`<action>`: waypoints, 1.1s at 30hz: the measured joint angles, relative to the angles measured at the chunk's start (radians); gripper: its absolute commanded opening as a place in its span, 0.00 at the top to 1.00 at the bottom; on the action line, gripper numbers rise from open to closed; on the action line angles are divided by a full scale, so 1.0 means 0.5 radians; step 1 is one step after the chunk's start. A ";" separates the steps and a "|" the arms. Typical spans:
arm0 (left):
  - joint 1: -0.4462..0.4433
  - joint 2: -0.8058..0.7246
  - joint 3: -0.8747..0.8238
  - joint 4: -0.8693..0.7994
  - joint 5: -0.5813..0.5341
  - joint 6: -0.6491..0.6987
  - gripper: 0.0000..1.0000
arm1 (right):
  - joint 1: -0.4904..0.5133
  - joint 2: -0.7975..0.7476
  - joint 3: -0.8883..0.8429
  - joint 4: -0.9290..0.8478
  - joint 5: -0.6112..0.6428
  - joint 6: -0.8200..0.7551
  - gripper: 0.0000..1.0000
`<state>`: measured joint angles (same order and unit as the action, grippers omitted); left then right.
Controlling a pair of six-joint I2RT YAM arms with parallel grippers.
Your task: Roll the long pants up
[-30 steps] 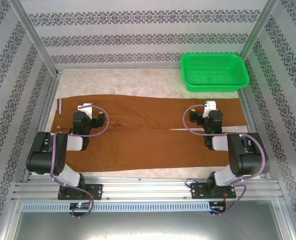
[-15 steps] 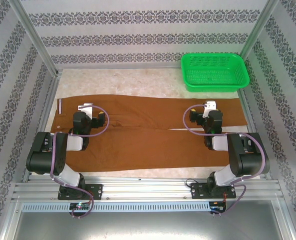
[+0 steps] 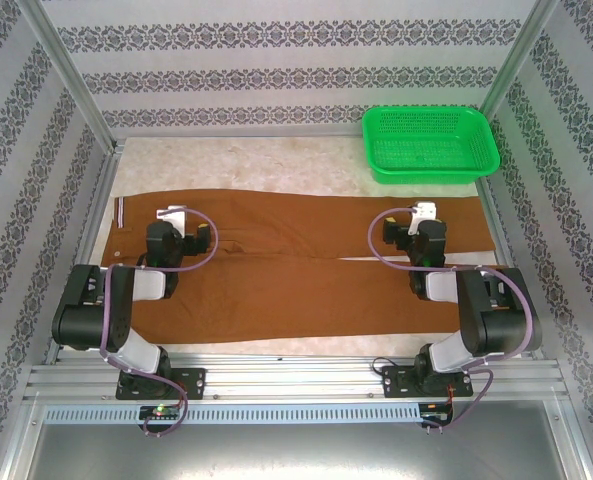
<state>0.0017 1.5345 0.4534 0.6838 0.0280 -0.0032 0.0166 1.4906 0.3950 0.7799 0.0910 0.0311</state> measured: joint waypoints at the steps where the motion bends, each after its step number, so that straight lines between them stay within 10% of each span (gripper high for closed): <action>1: 0.001 -0.023 0.099 -0.166 -0.038 -0.008 0.00 | 0.007 -0.024 0.056 -0.112 0.037 0.007 0.02; 23: 0.064 0.474 1.607 -1.859 0.366 -0.394 0.00 | -0.072 -0.039 1.292 -1.709 0.100 0.394 0.02; 33: 0.663 0.525 1.946 -2.222 0.229 -0.526 0.00 | -0.221 0.040 1.405 -1.982 0.056 0.507 0.02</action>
<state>0.3332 1.7969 1.4265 -0.4274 0.1425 -0.2661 -0.0940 1.5105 1.0977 -0.2111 0.1188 0.2844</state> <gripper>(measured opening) 0.998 0.978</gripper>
